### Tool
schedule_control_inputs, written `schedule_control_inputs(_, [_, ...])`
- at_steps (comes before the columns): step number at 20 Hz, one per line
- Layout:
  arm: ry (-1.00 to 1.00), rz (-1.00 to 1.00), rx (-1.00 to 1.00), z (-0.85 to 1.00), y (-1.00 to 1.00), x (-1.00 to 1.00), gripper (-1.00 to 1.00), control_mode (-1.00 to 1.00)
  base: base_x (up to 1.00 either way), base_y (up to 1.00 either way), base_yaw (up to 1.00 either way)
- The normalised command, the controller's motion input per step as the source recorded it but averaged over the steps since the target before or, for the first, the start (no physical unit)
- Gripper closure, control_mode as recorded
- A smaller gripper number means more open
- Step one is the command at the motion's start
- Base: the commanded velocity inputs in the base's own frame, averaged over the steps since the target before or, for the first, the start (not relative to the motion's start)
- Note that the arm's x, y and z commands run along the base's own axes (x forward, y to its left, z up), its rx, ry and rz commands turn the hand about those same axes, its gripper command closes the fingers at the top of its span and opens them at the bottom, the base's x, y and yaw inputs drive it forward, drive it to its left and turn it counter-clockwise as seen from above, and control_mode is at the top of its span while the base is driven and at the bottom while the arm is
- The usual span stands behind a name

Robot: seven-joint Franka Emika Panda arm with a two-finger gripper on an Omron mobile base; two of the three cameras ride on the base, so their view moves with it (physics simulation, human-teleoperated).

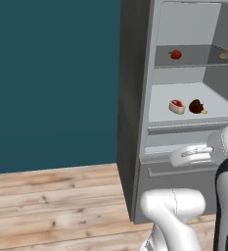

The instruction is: Gather the garlic and bell pepper from the fridge and place them on a tray on the dining counter. Then gather the steaks from the fridge and place them on the other tray.

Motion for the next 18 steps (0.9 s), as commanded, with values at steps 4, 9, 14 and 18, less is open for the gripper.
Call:
schedule_control_inputs(4, [-0.16, -0.18, 0.00, -0.39, 0.00, -0.05, -1.00, -1.00, 0.00, 0.00, 0.00])
schedule_control_inputs(9, [-0.01, -0.07, 0.00, -0.18, -0.04, -0.18, -1.00, 1.00, -0.01, 0.00, -0.01])
schedule_control_inputs(14, [0.00, 0.00, 0.00, 0.00, 0.00, 0.00, -1.00, 1.00, -0.20, -0.35, -0.08])
schedule_control_inputs(18, [0.00, 0.00, 0.00, 0.00, 0.00, 0.00, -1.00, 1.00, -0.01, -0.62, -0.03])
